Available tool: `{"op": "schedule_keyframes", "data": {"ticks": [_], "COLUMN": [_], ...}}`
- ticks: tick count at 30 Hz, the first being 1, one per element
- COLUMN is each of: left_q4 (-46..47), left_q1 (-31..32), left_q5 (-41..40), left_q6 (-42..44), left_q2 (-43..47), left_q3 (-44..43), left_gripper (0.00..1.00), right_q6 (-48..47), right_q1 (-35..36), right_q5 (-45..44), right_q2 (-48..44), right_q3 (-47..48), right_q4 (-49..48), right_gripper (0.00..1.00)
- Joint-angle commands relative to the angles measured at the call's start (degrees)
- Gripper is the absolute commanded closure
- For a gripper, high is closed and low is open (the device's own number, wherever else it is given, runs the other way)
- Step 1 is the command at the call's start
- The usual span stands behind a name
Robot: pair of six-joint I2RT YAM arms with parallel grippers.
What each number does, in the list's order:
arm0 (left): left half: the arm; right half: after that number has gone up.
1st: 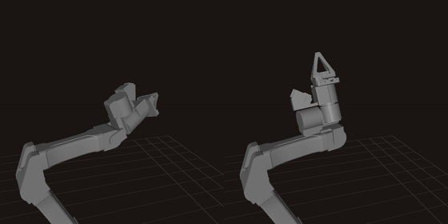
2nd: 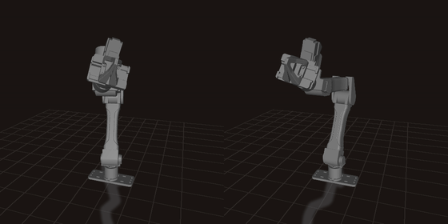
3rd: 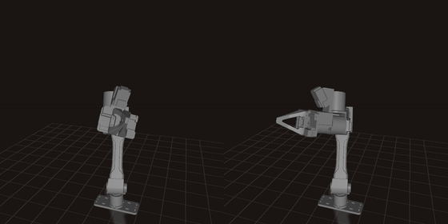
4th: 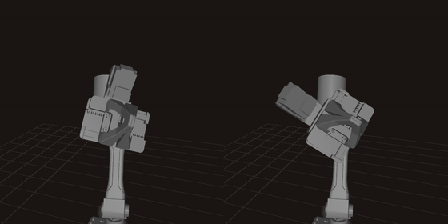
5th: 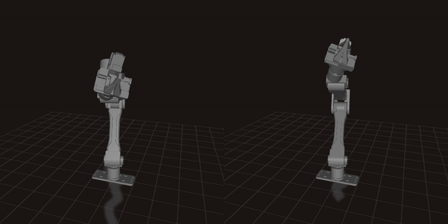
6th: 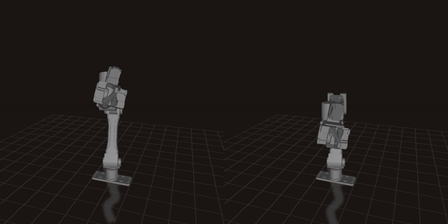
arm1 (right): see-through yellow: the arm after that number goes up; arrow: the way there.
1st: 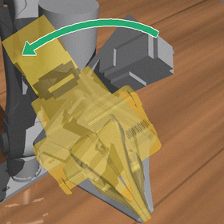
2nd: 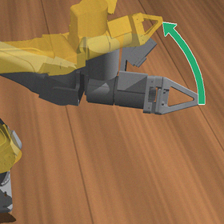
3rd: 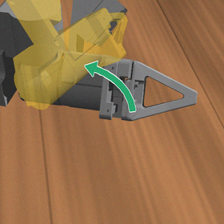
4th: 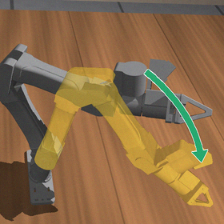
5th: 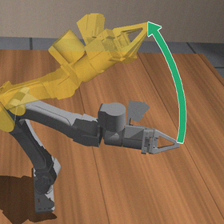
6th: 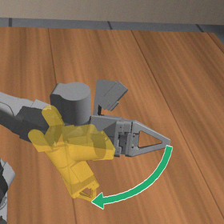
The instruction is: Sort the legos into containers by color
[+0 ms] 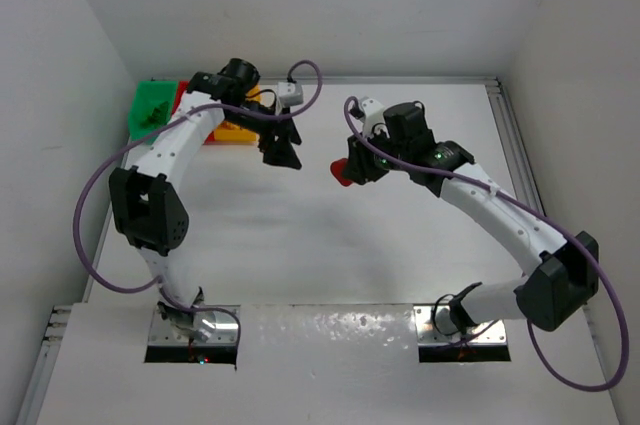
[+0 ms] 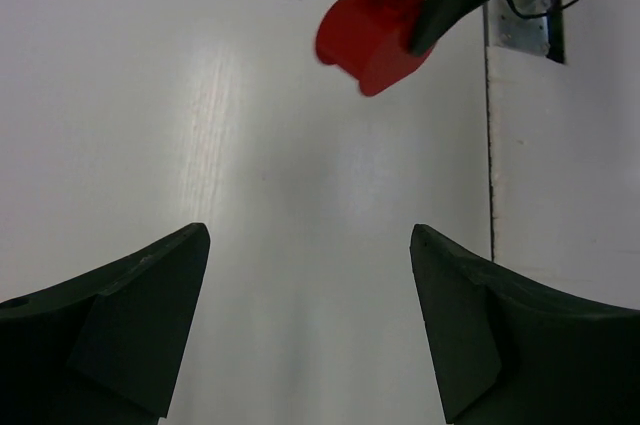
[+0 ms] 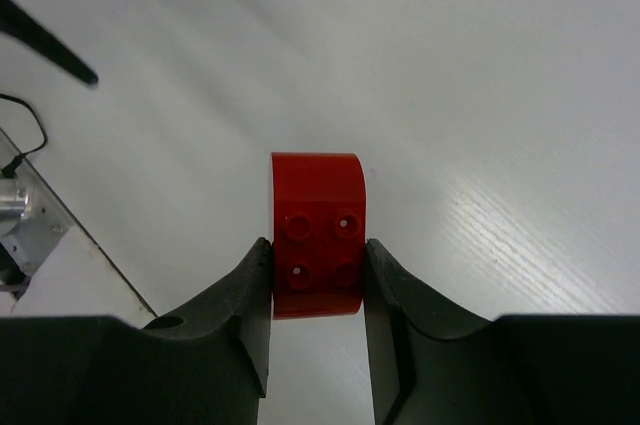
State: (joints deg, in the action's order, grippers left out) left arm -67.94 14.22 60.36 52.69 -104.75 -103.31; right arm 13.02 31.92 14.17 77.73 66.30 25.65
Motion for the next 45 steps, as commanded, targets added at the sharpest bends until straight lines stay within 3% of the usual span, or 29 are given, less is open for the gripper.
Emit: {"op": "schedule_keyframes", "data": {"ticks": [1,8,12,23,34,42,43,44,45], "left_q4": [2.2,11.6,15.2,13.5,8.2,2.9,2.9,2.8,2.9], "left_q1": [4.5,8.5,8.5,9.2,9.8,9.9,10.0,9.9,10.0], "left_q5": [2.2,-0.8,-1.6,-2.6,7.3,7.9,8.2,8.4,8.5], "left_q6": [2.6,-9.4,-11.9,-8.9,-2.3,2.2,2.1,2.0,1.7], "left_q2": [5.7,3.4,3.1,2.5,2.3,1.2,1.1,1.1,1.1], "left_q3": [2.3,5.0,4.9,4.5,3.4,1.4,1.3,1.2,1.1], "left_gripper": [0.2,0.2,0.2,0.21,0.23,0.51,0.57,0.72,0.81], "right_q6": [-2.2,-1.1,-0.5,1.1,1.6,1.0,1.4,1.7,1.7], "right_q1": [1.1,2.5,2.7,3.0,3.8,3.9,3.8,3.8,3.9], "right_q5": [3.0,3.8,3.8,6.2,9.3,9.3,9.3,9.3,9.3], "right_q2": [-0.9,-0.7,-1.0,-2.5,-1.8,-1.4,-1.4,-1.4,-1.4], "right_q3": [4.0,2.5,2.1,1.9,1.9,1.9,1.6,1.4,1.0], "right_q4": [-5.2,-8.9,-9.5,-11.1,-12.9,-12.5,-12.8,-13.4,-13.7], "right_gripper": [1.0,1.0,1.0,1.0,1.0,1.0,1.0,1.0,1.0]}}
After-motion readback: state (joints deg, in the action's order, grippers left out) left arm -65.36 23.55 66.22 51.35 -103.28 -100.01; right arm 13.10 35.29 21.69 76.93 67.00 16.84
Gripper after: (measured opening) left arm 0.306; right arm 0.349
